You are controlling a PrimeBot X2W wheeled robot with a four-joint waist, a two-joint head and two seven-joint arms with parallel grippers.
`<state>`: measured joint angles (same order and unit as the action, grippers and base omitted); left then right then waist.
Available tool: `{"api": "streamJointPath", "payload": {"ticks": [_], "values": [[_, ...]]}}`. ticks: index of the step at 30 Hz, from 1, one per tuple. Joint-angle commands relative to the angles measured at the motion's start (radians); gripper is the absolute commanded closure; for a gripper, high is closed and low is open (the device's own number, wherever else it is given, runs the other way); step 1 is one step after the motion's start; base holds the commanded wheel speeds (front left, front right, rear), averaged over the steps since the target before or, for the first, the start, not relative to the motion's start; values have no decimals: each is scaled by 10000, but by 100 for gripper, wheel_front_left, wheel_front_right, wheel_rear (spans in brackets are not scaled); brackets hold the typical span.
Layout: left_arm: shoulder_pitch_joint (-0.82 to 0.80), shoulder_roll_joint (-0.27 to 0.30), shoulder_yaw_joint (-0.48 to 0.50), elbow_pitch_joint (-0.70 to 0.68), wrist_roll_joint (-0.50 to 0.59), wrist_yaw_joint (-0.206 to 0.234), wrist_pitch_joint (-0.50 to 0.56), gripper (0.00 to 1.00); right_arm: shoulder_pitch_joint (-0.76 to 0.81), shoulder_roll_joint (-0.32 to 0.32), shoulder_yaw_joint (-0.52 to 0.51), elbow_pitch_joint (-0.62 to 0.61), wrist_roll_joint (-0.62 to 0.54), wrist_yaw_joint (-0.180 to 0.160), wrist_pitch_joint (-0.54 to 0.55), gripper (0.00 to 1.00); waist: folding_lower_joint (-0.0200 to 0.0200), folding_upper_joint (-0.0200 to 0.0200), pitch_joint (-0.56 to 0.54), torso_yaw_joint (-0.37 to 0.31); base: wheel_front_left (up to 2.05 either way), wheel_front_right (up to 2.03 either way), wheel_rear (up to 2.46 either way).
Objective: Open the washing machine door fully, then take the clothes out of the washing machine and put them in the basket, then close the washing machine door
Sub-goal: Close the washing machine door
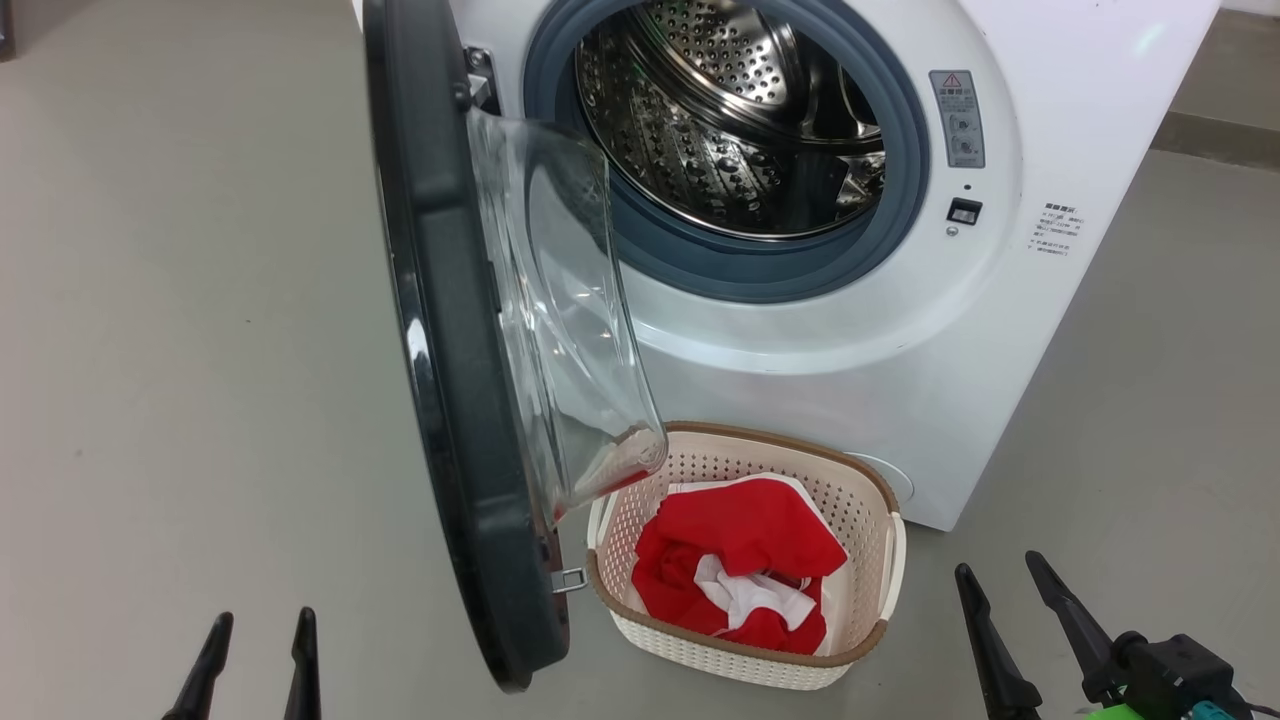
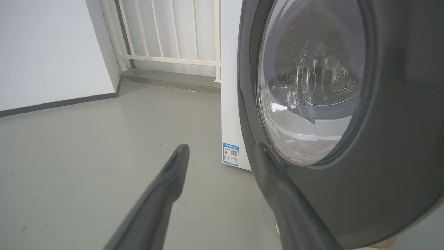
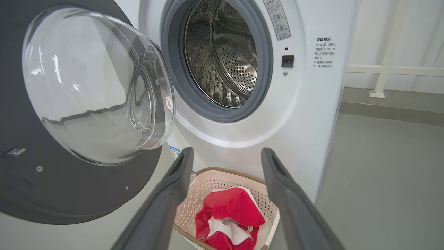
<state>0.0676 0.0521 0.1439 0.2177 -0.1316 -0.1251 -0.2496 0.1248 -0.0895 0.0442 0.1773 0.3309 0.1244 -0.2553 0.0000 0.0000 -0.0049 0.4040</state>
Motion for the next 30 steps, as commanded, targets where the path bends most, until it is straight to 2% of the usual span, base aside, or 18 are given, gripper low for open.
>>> {"api": "streamJointPath", "payload": {"ticks": [1,7,11,12,13,14,15,16,22,25,30], "values": [[-146,111,399,-316,67,-55,-122,0,-145,-140,179,-262,-99,63,-65,0,0,0,10,-6,0,0,0],[-259,87,446,-462,-252,-55,-122,0,-160,-143,161,-262,-97,63,-65,0,0,0,27,-17,0,0,0],[-416,217,274,-564,-929,-55,-122,0,-173,-143,166,-256,-99,63,-65,0,0,0,46,-31,0,0,0],[-468,296,209,-563,-1198,-55,-122,14,-179,-144,171,-253,-100,63,-65,0,0,0,50,-39,0,0,0],[-526,412,136,-561,-1451,-55,-122,39,-188,-144,180,-251,-102,63,-65,0,0,0,54,-49,0,0,0],[-593,541,58,-553,-1722,-55,-122,60,-197,-145,190,-249,-103,63,-65,0,0,0,59,-62,0,0,0],[-663,692,-45,-524,-2020,-55,-122,75,-207,-144,202,-248,-105,63,-65,0,0,0,63,-79,0,0,0],[-737,892,-175,-505,-2266,-55,-122,100,-216,-144,215,-249,-107,63,-65,0,0,0,68,-99,0,0,0],[-1263,2061,-954,-643,-3971,-55,-122,100,-252,-185,269,-265,-94,63,-65,0,0,0,154,-269,0,0,0],[-1500,2594,-1464,-630,-5384,-55,-122,100,-252,-201,258,-270,-91,63,-65,0,0,0,221,-340,0,0,0],[-1865,3542,-2201,-883,-8480,-55,-122,100,-314,-219,294,-303,-108,63,-65,0,0,0,386,-483,0,0,0]]}}
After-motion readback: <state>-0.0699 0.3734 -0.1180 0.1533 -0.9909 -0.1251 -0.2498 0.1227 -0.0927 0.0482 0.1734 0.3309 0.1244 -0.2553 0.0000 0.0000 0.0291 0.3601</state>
